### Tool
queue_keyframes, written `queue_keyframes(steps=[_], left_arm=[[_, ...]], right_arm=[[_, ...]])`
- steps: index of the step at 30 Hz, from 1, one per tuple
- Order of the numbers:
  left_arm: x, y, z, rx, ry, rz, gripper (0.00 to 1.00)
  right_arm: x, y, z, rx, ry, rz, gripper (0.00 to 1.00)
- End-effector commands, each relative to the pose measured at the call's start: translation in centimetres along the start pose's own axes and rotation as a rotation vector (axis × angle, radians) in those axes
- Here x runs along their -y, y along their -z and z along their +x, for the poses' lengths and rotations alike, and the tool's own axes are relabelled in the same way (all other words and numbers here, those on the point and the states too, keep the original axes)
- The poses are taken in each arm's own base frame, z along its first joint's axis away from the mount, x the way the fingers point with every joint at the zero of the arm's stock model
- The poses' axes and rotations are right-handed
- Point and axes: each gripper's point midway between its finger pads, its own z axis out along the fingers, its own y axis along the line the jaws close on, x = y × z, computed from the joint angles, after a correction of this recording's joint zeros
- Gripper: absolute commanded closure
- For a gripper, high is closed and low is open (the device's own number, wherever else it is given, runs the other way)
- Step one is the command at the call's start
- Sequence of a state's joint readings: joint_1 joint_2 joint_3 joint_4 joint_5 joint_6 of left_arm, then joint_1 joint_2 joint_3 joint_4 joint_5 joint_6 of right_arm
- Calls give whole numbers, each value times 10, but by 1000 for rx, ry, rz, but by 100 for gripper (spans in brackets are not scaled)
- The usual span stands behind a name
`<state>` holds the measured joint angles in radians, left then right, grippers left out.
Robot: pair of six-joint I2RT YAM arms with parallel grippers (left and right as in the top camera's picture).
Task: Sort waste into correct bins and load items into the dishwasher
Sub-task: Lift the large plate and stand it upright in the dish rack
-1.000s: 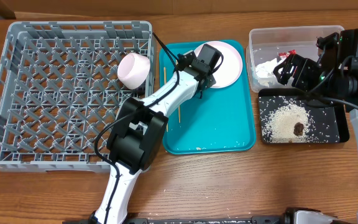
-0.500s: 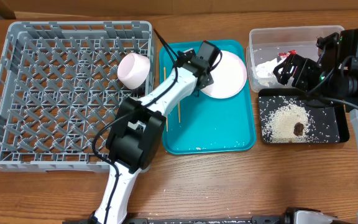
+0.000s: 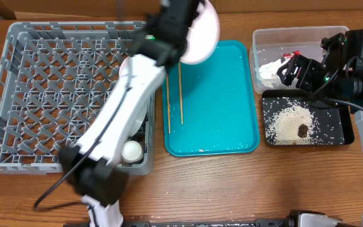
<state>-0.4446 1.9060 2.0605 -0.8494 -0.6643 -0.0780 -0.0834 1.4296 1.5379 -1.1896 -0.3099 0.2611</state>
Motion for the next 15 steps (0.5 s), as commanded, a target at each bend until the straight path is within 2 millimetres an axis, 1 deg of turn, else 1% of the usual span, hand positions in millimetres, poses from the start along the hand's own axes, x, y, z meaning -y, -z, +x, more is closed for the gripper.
queue_keyframes(steps=[1,4,8,9,10,11,12,13,15], left_arm=[[-89,-6,1,-44,-156,-365,96],[-118,-26,17,-119,-209,-423,96],[-153,-55,40,-206,-196,-488,96],[-166,-66,50,-240,-193,-511,96],[-170,-69,52,-249,-193,-517,96],[-183,-80,63,-283,-190,-538,96],[-187,-85,67,-296,-187,-546,96],[-192,-94,73,-312,-184,-551,96],[-190,-108,81,-330,-200,-521,96]], right_arm=[[-2,2,-1,10,11,-2,0],[-2,2,-1,10,11,-2,0],[-2,2,-1,10,11,-2,0],[-2,2,-1,10,11,-3,0],[-2,2,-1,10,11,-3,0],[-2,2,-1,10,11,-3,0],[-2,2,-1,10,11,-2,0],[-2,2,-1,10,11,-3,0],[-2,2,-1,10,11,-3,0]])
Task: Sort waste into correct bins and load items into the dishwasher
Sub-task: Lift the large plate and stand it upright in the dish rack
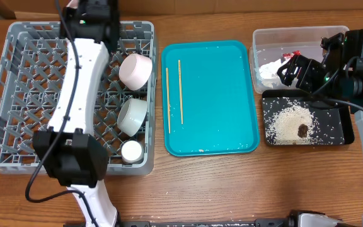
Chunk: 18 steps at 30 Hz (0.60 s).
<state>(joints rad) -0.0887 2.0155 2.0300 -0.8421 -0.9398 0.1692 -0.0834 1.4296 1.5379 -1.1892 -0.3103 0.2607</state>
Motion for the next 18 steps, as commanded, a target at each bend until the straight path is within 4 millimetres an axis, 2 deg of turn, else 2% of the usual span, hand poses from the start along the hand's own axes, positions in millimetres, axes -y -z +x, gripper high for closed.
queue_keyframes(steps=[1,9,14,15,16,17,18], left_arm=[[15,-25,6,-25,-68,21,96],[63,-49,13,-41,-210,71,96],[77,-50,18,-53,-173,84,96],[78,-49,19,-56,-151,86,92],[79,-48,20,-60,-130,87,82],[81,-47,22,-70,-113,90,61],[81,-46,23,-71,-112,92,53]], right_arm=[[-2,2,-1,10,10,-2,0],[-2,2,-1,10,10,-2,0],[-2,2,-1,10,10,-2,0],[-2,2,-1,10,10,-2,0],[-2,2,-1,10,10,-2,0],[-2,2,-1,10,10,-2,0],[-2,2,-1,10,10,-2,0]])
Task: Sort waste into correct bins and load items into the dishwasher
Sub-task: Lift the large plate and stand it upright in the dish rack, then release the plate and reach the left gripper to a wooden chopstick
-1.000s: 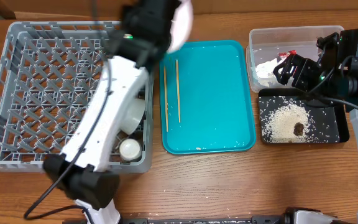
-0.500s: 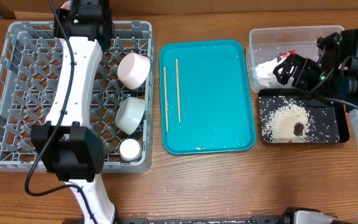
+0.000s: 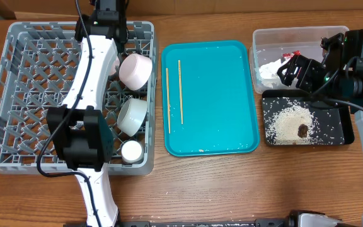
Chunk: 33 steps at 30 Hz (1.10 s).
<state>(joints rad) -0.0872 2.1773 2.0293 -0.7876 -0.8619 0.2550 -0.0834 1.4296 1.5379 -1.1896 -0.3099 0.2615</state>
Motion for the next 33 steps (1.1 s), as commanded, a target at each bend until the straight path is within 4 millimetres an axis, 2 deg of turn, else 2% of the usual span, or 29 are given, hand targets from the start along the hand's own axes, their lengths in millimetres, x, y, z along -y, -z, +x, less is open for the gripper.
queue_keyframes(steps=[1,3,4,8,10,11,12,14,17,18,20,24,26,28,29,33], left_arm=[[7,-3,5,-18,60,12,44],[5,-1,4,-15,94,17,36],[3,3,4,-12,113,30,35],[-6,32,-9,37,216,154,26],[-16,55,-19,81,272,241,24],[-21,82,-24,116,285,341,24],[-23,98,-26,129,301,400,24],[-14,141,-27,155,339,579,25],[16,192,-23,159,303,807,21],[28,203,-17,122,315,851,21],[52,214,-4,20,353,878,21],[115,227,16,-135,361,907,21],[157,235,25,-178,302,918,21],[191,239,32,-208,251,921,22],[210,239,37,-227,237,920,24],[261,224,50,-317,283,872,31]], right_arm=[[-2,2,-1,10,11,-2,0],[-2,2,-1,10,11,-2,0],[-2,2,-1,10,11,-2,0],[-2,2,-1,10,11,-3,0],[-2,2,-1,10,11,-3,0],[-2,2,-1,10,11,-2,0],[-2,2,-1,10,11,-3,0],[-2,2,-1,10,11,-2,0],[-2,2,-1,10,11,-2,0],[-2,2,-1,10,11,-3,0],[-2,2,-1,10,11,-2,0],[-2,2,-1,10,11,-3,0],[-2,2,-1,10,11,-3,0],[-2,2,-1,10,11,-3,0],[-2,2,-1,10,11,-3,0],[-2,2,-1,10,10,-2,0]])
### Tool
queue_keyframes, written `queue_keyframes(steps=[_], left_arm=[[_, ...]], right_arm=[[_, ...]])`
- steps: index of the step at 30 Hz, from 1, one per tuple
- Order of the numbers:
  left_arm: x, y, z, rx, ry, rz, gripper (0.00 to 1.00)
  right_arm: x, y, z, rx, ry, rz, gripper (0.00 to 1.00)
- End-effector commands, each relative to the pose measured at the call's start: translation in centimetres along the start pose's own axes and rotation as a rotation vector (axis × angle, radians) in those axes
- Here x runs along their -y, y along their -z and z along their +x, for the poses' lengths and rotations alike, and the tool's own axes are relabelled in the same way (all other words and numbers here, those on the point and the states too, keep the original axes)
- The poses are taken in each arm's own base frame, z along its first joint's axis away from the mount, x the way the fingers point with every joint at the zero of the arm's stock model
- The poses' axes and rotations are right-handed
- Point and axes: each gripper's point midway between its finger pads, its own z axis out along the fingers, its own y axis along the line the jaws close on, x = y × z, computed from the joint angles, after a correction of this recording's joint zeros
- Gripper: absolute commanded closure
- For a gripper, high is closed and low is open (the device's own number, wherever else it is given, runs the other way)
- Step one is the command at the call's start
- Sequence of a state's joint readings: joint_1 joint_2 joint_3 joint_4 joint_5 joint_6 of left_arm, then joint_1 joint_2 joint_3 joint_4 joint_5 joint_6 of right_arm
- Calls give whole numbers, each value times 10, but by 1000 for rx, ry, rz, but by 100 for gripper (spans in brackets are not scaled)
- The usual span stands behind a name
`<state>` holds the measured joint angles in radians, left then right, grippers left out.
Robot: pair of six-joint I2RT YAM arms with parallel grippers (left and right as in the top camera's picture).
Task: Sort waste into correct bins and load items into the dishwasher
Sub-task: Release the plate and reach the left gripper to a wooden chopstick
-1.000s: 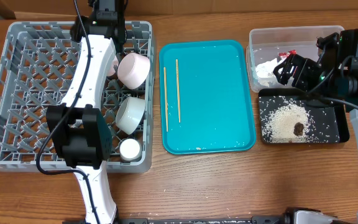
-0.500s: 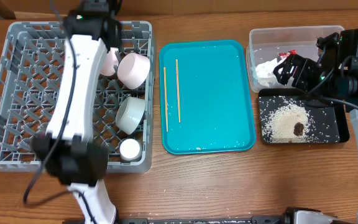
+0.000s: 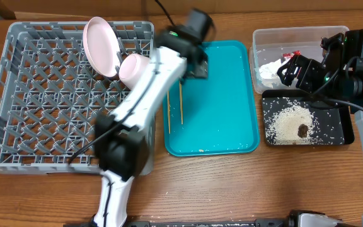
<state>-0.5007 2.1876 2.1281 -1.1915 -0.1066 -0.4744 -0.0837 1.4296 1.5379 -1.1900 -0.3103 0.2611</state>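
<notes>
A pink plate (image 3: pixel 101 38) stands on edge among the back pegs of the grey dish rack (image 3: pixel 17 94). A pink bowl (image 3: pixel 131 68) lies right beside it. My left gripper (image 3: pixel 198 65) hovers over the back left of the teal tray (image 3: pixel 225 107); it is blurred, looks open and carries nothing. Two chopsticks (image 3: pixel 181 107) lie on the tray's left side, partly under the left arm. My right gripper (image 3: pixel 293 70) hangs at the seam between the clear bin (image 3: pixel 298 38) and the black tray (image 3: pixel 333 129). Its jaw state is unclear.
The clear bin holds white and red scraps. The black tray holds scattered rice (image 3: pixel 288 120) and a dark lump (image 3: pixel 303 130). The left arm slants across the rack's right side, covering what lies there. Bare wood runs along the table front.
The pink plate now stands uncovered in the back of the rack. My left gripper has left the rack's back edge and is over the teal tray. The right arm has not moved.
First my left gripper held the pink plate above the tray's back left corner. Then it reached over the back of the rack, and stayed there at the following moment. Now the plate stands in the rack and the gripper is back over the tray, holding nothing.
</notes>
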Motion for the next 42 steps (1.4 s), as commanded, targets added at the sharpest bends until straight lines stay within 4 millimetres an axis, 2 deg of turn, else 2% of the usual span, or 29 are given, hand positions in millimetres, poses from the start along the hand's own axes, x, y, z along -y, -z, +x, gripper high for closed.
queue_keyframes(steps=[1,7,12,16,21,24,26,28,32,33,38,40,42], left_arm=[[10,-51,20,-81,199,-48,32],[-1,-97,35,-151,259,-115,37],[-12,-118,41,-189,244,-141,45],[-16,-125,44,-220,251,-128,46],[-26,-126,42,-253,260,-98,45],[-23,-127,41,-264,225,-55,46],[-19,-128,41,-269,189,-30,57],[-19,-131,43,-270,173,-41,73],[-20,-133,44,-275,174,-42,88],[-18,-133,45,-279,175,-34,96],[-16,-127,39,-267,174,-24,96],[-16,-113,30,-249,162,-18,96],[-16,-91,16,-221,151,0,96]], right_arm=[[-2,2,-1,11,11,-3,0],[-2,2,-1,11,11,-3,0],[-2,2,-1,11,11,-3,0],[-2,2,-1,11,11,-3,0],[-2,2,-1,11,11,-2,0],[-2,2,-1,11,11,-2,0],[-2,2,-1,11,11,-3,0],[-2,2,-1,11,11,-3,0],[-2,2,-1,11,11,-3,0],[-2,2,-1,11,11,-2,0],[-2,2,-1,11,11,-3,0],[-2,2,-1,11,11,-3,0],[-2,2,-1,11,11,-2,0]])
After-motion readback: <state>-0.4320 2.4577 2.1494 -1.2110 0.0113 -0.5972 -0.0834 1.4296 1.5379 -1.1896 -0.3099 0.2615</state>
